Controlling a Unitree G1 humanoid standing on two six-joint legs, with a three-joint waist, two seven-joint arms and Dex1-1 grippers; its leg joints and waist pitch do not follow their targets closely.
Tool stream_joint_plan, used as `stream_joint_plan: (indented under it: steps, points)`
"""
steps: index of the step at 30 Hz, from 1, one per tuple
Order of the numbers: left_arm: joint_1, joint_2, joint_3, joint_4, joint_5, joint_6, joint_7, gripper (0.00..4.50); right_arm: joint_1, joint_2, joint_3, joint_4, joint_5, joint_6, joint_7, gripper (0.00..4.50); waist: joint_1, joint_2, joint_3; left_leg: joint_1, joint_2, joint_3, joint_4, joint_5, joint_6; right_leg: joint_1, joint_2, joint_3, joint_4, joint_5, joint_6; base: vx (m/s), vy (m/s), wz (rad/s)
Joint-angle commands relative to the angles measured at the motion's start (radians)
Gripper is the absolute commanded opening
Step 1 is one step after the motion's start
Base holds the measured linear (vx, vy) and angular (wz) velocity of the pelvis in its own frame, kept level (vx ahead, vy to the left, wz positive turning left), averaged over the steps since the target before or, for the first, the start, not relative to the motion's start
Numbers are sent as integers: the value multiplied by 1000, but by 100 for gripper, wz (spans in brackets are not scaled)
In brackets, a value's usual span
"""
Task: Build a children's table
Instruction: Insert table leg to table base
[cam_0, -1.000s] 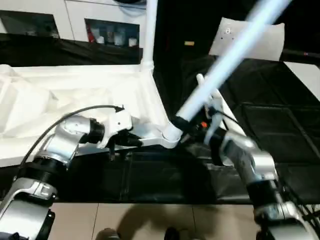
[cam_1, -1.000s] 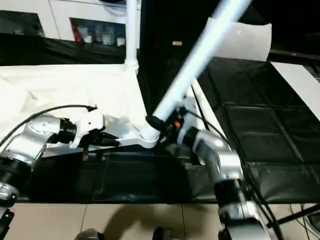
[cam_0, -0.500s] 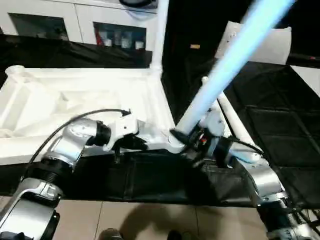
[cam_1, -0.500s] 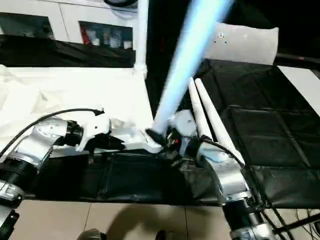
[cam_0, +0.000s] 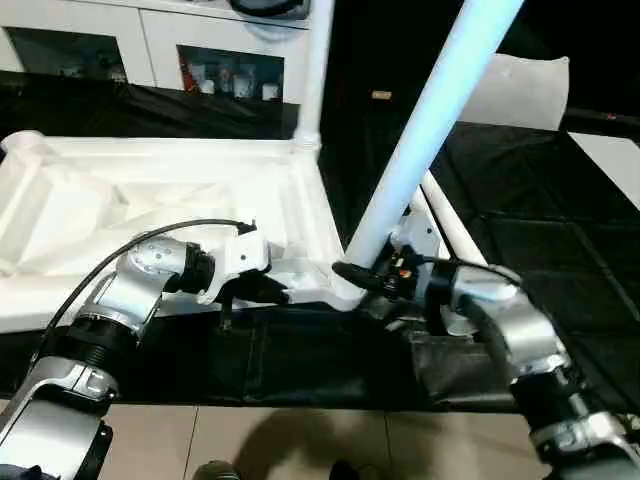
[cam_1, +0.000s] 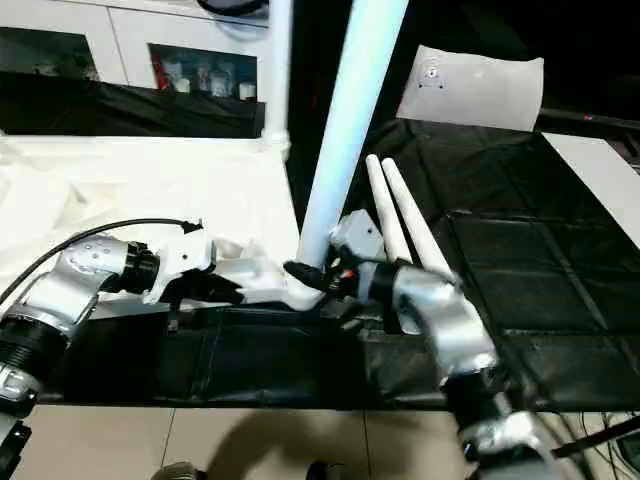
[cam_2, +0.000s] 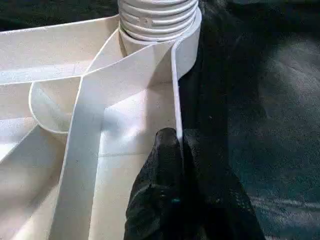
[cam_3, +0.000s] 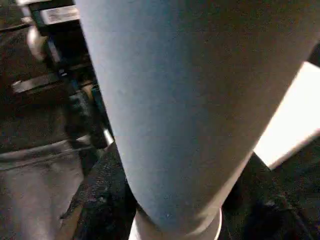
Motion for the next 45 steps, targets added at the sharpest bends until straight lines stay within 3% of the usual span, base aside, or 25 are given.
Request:
stream_joint_plan:
  steps: [1, 5, 8, 20, 25, 28, 30, 32, 33, 34, 35, 36, 37, 38, 39, 40, 41, 42, 43, 44, 45]
  points:
    - [-20, -6, -27, -7, 18, -27, -3, 0, 55, -3, 125, 65, -24, 50, 120, 190, -9, 14, -41, 3, 12, 0, -79, -348, 40, 37, -62, 45, -91, -587, -61, 0, 0, 0]
    - [-30, -1, -40, -5, 22, -41, -30, 0, 63, -13, 147, 66, -27, 42, 160, 190, -7, 16, -30, 2, 12, 1, -85, -338, 44, 34, -61, 52, -86, -548, -79, 0, 0, 0]
    - [-35, 0, -48, -1, 25, -54, -43, 0, 69, -13, 152, 61, -25, 39, 167, 190, -7, 13, -28, 2, 11, 2, -86, -334, 47, 36, -60, 53, -87, -553, -77, 0, 0, 0]
    - [-75, 13, -71, 53, 44, -107, -113, 0, 95, 5, 155, 39, -26, 34, 193, 190, -9, 23, -14, 2, 14, -2, -98, -350, 40, 36, -62, 58, -87, -528, -97, 0, 0, 0]
    - [-79, 10, -47, 77, 43, -92, -68, 0, 92, 35, 131, 50, -34, 24, 142, 190, -11, 18, -7, 6, 12, -7, -100, -394, 32, 30, -66, 56, -101, -641, -64, 0, 0, 0]
    - [-59, 18, -15, 58, 27, -65, -33, 0, 82, 53, 111, 71, -44, 18, 93, 190, -13, 20, -4, 7, 11, -10, -101, -415, 27, 27, -68, 53, -107, -690, -50, 0, 0, 0]
    - [-41, 27, 11, 31, 12, -35, -8, 0, 69, 66, 98, 91, -54, 18, 52, 190, -22, 21, 4, 12, 7, -17, -100, -462, 16, 19, -69, 43, -122, -788, -23, 0, 0, 0]
    - [-2, 47, 55, -43, 2, 38, 52, 0, 40, 95, 71, 137, -82, 7, -49, 190, -31, 22, 6, 16, 5, -21, -98, -477, 14, 19, -73, 38, -132, -813, -16, 0, 0, 0]
    - [17, 55, 73, -79, 1, 72, 80, 0, 27, 108, 59, 158, -93, 3, -95, 190, -36, 25, 8, 11, 10, -27, -101, -491, 4, 22, -76, 36, -122, -807, -22, 0, 0, 0]
    - [23, 54, 79, -94, -2, 87, 89, 0, 23, 113, 55, 163, -95, 4, -109, 190, -46, 29, 16, 16, 7, -31, -104, -527, 0, 20, -68, 17, -140, -841, -7, -78, 15, -9]
    - [82, 43, 135, -222, -31, 210, 156, 0, -8, 153, 21, 205, -107, 12, -224, 190, -57, 38, 15, 22, 13, -37, -102, -559, -10, 28, -74, 1, -142, -830, -4, -78, 15, -9]
    - [124, 23, 160, -318, -48, 295, 190, 0, -28, 182, -1, 232, -107, 20, -292, 190, -83, 38, 20, 7, 27, -50, -119, -605, -19, 49, -73, -26, -137, -770, -19, -84, 30, -16]
    - [182, -23, 180, -450, -49, 409, 251, 0, -62, 230, -38, 277, -98, 36, -391, 190, -88, 56, 32, 1, 38, -57, -140, -675, -20, 59, -58, -40, -135, -738, -17, -141, 31, -22]
    - [202, -44, 184, -494, -41, 446, 278, 0, -75, 249, -52, 296, -92, 44, -425, 190, -82, 71, 42, -88, 86, -70, -234, -864, -29, 141, -38, -26, 80, -452, -58, -141, 31, -22]
    - [210, -56, 184, -512, -35, 461, 293, 0, -82, 258, -60, 305, -89, 48, -442, 190, -48, 71, 47, -111, 79, -51, -228, -891, -17, 136, -29, -5, 119, -311, -49, -120, 4, -3]
    - [213, -63, 184, -520, -32, 469, 300, 0, -85, 263, -62, 309, -88, 48, -449, 190, -51, 50, 32, -36, 49, -9, -216, -808, 5, 84, -25, 55, 118, -355, -32, 17, -57, -8]
    - [236, -115, 179, -579, -16, 531, 355, 0, -107, 295, -79, 340, -86, 50, -508, 190, -54, -23, 21, 28, -19, -21, -62, -491, -23, 7, -113, 70, -93, -935, 3, 17, -57, -8]
    - [237, -120, 179, -584, -14, 536, 359, 0, -109, 298, -80, 343, -86, 50, -513, 190, -54, -23, 21, 28, -19, -21, -62, -491, -23, 7, -113, 70, -93, -935, 3, -13, -68, -29]
    - [237, -120, 179, -584, -14, 536, 359, 0, -109, 298, -80, 343, -86, 50, -513, 190, -36, -8, 27, -1, -32, -29, 12, -129, 30, 32, -169, 89, -147, -1174, 24, 7, -35, -23]
    - [237, -120, 179, -584, -14, 536, 359, 0, -109, 298, -80, 343, -86, 50, -513, 190, -20, 4, 30, -27, -13, -24, -68, -103, 14, 55, -113, 70, -107, -939, 3, 7, -35, -23]
    - [243, -174, 168, -619, 0, 582, 412, 0, -131, 325, -86, 372, -87, 49, -551, 190, -28, 20, 19, -7, 6, -26, -93, -143, -3, 44, -77, 63, -80, -694, -50, 60, -33, -6]
